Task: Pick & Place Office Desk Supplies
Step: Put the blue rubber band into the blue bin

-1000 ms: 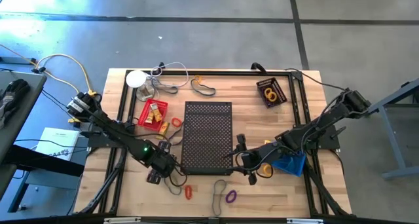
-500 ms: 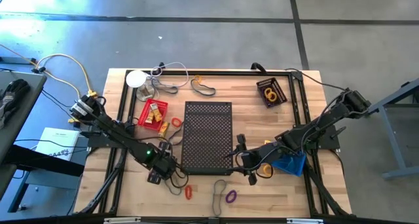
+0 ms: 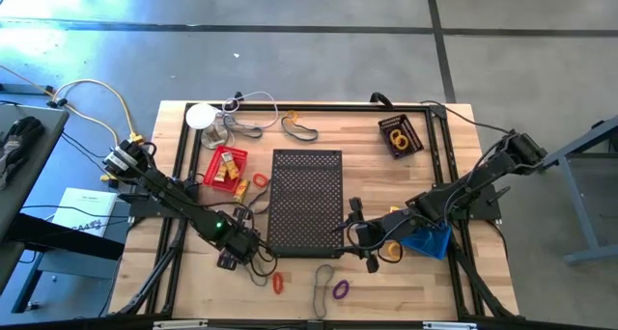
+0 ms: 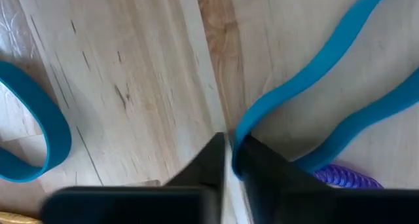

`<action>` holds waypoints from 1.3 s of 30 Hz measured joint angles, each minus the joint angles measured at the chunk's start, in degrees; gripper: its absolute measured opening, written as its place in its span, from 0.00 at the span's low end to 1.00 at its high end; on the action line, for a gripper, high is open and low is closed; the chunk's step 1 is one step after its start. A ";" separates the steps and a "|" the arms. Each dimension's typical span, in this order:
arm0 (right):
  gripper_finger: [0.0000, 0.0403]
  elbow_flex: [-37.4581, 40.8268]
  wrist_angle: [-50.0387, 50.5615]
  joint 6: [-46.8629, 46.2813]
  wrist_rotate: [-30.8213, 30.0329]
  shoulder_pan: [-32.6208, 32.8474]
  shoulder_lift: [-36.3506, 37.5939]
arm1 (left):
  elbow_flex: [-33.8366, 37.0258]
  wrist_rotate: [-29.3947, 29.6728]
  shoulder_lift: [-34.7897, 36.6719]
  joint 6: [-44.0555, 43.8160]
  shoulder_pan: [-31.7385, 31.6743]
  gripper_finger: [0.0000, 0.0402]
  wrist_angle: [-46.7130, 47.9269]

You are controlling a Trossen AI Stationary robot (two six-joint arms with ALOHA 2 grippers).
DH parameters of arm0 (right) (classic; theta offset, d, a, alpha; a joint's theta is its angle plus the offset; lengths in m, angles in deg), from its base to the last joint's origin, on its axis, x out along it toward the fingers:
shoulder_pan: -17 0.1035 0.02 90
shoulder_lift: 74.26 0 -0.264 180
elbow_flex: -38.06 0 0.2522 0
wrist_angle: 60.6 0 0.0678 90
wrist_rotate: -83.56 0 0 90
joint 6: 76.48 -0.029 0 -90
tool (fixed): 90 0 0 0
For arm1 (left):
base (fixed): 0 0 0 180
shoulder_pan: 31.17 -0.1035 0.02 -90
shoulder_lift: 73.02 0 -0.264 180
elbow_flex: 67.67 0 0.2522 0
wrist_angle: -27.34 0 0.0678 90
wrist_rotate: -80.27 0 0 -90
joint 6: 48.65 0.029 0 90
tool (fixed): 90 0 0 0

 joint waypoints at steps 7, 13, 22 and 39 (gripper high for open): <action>0.49 0.00 -0.02 -0.04 1.79 -0.01 0.00 | -0.37 -2.15 0.36 -2.61 0.00 0.01 0.80; 0.49 0.00 0.02 -1.97 3.45 0.00 0.00 | -4.84 -5.38 1.97 -5.56 0.15 0.00 6.78; 0.49 0.00 0.90 -4.31 4.78 0.00 0.02 | -20.53 -6.29 5.93 -10.73 3.46 0.00 21.39; 0.49 0.11 -9.12 -1.43 2.39 -0.03 -6.30 | -37.03 27.96 8.35 -11.27 10.30 0.00 19.81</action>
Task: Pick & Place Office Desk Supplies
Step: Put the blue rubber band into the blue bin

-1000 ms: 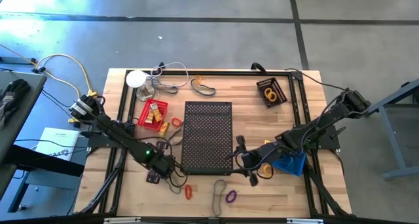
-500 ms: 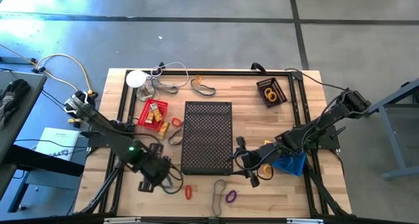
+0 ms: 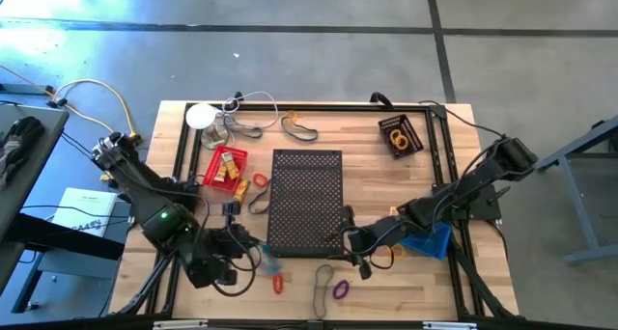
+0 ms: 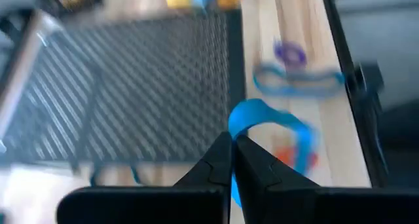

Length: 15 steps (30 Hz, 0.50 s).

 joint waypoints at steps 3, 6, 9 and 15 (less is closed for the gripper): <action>0.49 -0.10 -6.76 1.49 -1.77 -0.35 -2.31 | 0.00 2.66 -0.59 7.54 -1.29 0.00 -7.88; 0.49 -0.09 -13.62 2.98 -1.67 -0.77 -4.19 | 0.00 2.90 -1.29 17.06 -2.16 0.00 -17.35; 0.49 -0.09 -19.41 4.73 -1.53 -0.97 -5.60 | 0.00 2.57 -2.71 26.64 -3.00 0.00 -25.99; 0.49 -0.09 -24.29 6.16 -0.51 -1.58 -6.62 | 0.00 -3.78 -6.00 38.77 -5.11 0.00 -36.47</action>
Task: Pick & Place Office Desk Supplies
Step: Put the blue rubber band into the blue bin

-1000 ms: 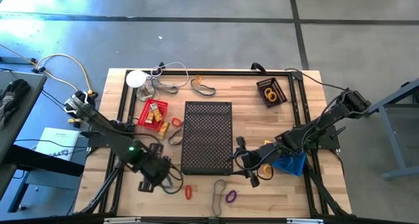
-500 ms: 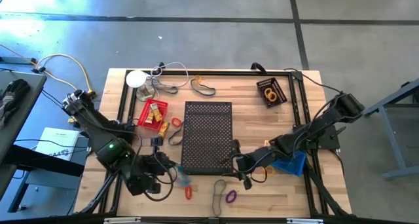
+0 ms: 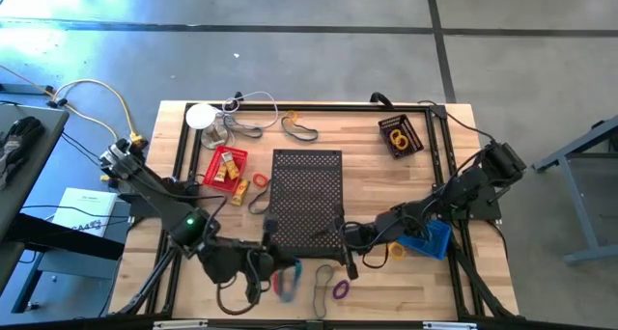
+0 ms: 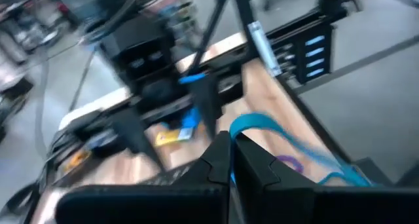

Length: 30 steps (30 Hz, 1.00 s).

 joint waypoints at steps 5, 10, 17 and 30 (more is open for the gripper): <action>0.49 0.00 -2.34 -0.01 1.00 0.00 0.00 | 0.04 -1.78 -2.08 4.25 -1.72 0.00 -2.61; 0.49 0.00 -3.33 -1.45 5.02 0.02 0.00 | 0.07 -3.62 -2.40 4.89 -3.15 0.00 -2.30; 0.49 -0.01 -3.43 -3.25 4.61 0.00 0.00 | 0.09 -7.96 -2.38 5.42 -2.94 0.00 -1.55; 0.49 -0.02 -6.03 -8.83 11.41 -0.40 0.00 | 0.09 -8.91 -2.38 9.50 -3.50 0.00 -1.06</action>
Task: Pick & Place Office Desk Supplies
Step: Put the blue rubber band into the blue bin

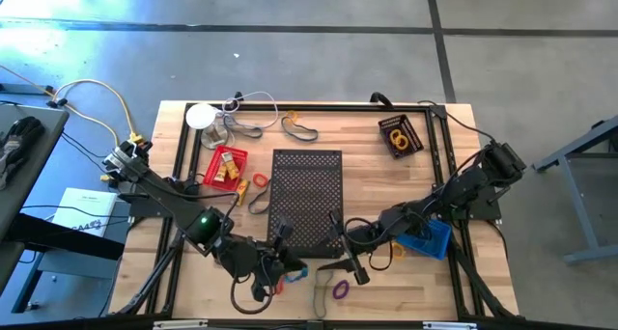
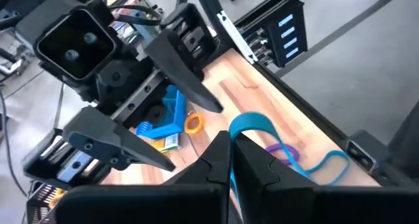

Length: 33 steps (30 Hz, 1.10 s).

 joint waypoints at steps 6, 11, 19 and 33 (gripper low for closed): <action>0.49 0.00 -0.01 0.07 -2.88 -0.40 -0.04 | 0.00 0.09 -0.47 2.03 -1.27 0.00 -2.37; 0.49 0.00 0.01 0.10 -2.71 -0.32 -0.04 | 0.00 -0.24 -0.94 4.45 -2.25 0.00 -4.55; 0.49 0.00 0.29 0.18 -1.51 -0.36 -0.07 | 0.00 -2.72 -0.94 4.87 -3.74 0.00 -5.14; 0.49 0.00 2.66 -1.85 1.88 -0.34 -0.11 | 0.00 -2.91 -0.94 6.19 -4.87 0.00 -1.94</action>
